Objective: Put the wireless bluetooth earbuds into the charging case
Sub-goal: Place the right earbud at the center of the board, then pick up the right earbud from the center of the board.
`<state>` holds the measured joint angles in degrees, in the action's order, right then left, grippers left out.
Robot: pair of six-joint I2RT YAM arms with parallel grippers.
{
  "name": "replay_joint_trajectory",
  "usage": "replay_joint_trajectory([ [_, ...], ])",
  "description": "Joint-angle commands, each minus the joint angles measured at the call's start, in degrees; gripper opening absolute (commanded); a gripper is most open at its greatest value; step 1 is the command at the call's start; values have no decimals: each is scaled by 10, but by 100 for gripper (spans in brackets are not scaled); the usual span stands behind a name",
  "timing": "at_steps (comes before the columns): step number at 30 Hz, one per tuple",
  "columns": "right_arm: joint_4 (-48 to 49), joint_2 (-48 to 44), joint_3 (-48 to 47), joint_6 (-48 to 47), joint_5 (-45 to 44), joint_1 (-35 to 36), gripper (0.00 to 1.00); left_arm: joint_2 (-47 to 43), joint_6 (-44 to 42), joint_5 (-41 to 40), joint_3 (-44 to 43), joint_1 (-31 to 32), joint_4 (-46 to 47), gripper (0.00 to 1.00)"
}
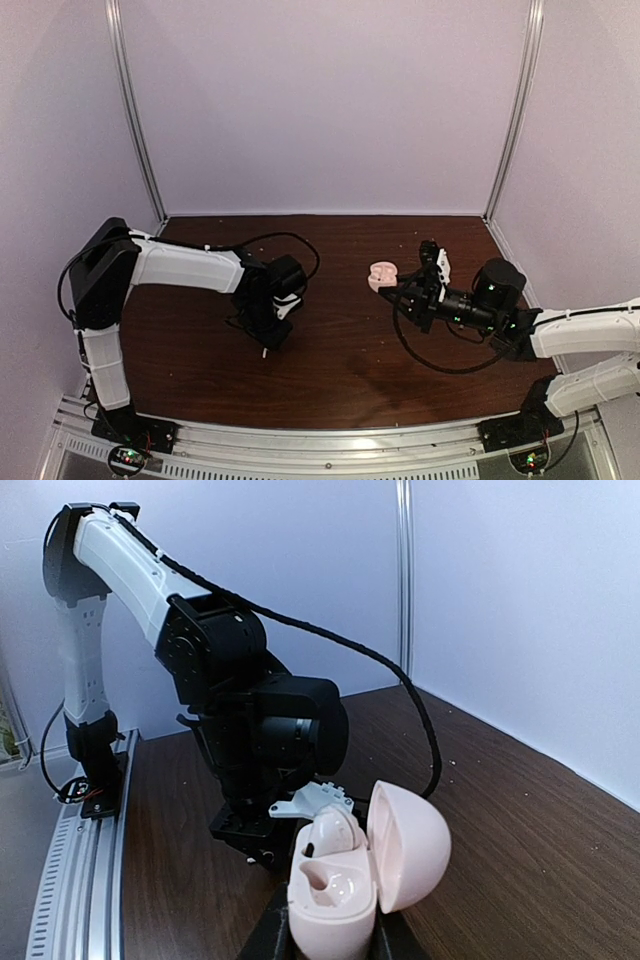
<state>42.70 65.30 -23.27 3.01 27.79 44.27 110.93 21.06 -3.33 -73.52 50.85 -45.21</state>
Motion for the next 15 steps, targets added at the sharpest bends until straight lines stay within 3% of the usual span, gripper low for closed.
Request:
replay_joint_trajectory([
  [1,-2,-13,1,-4,-14,-3,0,18,-24,18,-4,1,-43,28],
  [15,2,-9,0,-3,-14,-3,0,27,-43,14,-11,1,-72,22],
])
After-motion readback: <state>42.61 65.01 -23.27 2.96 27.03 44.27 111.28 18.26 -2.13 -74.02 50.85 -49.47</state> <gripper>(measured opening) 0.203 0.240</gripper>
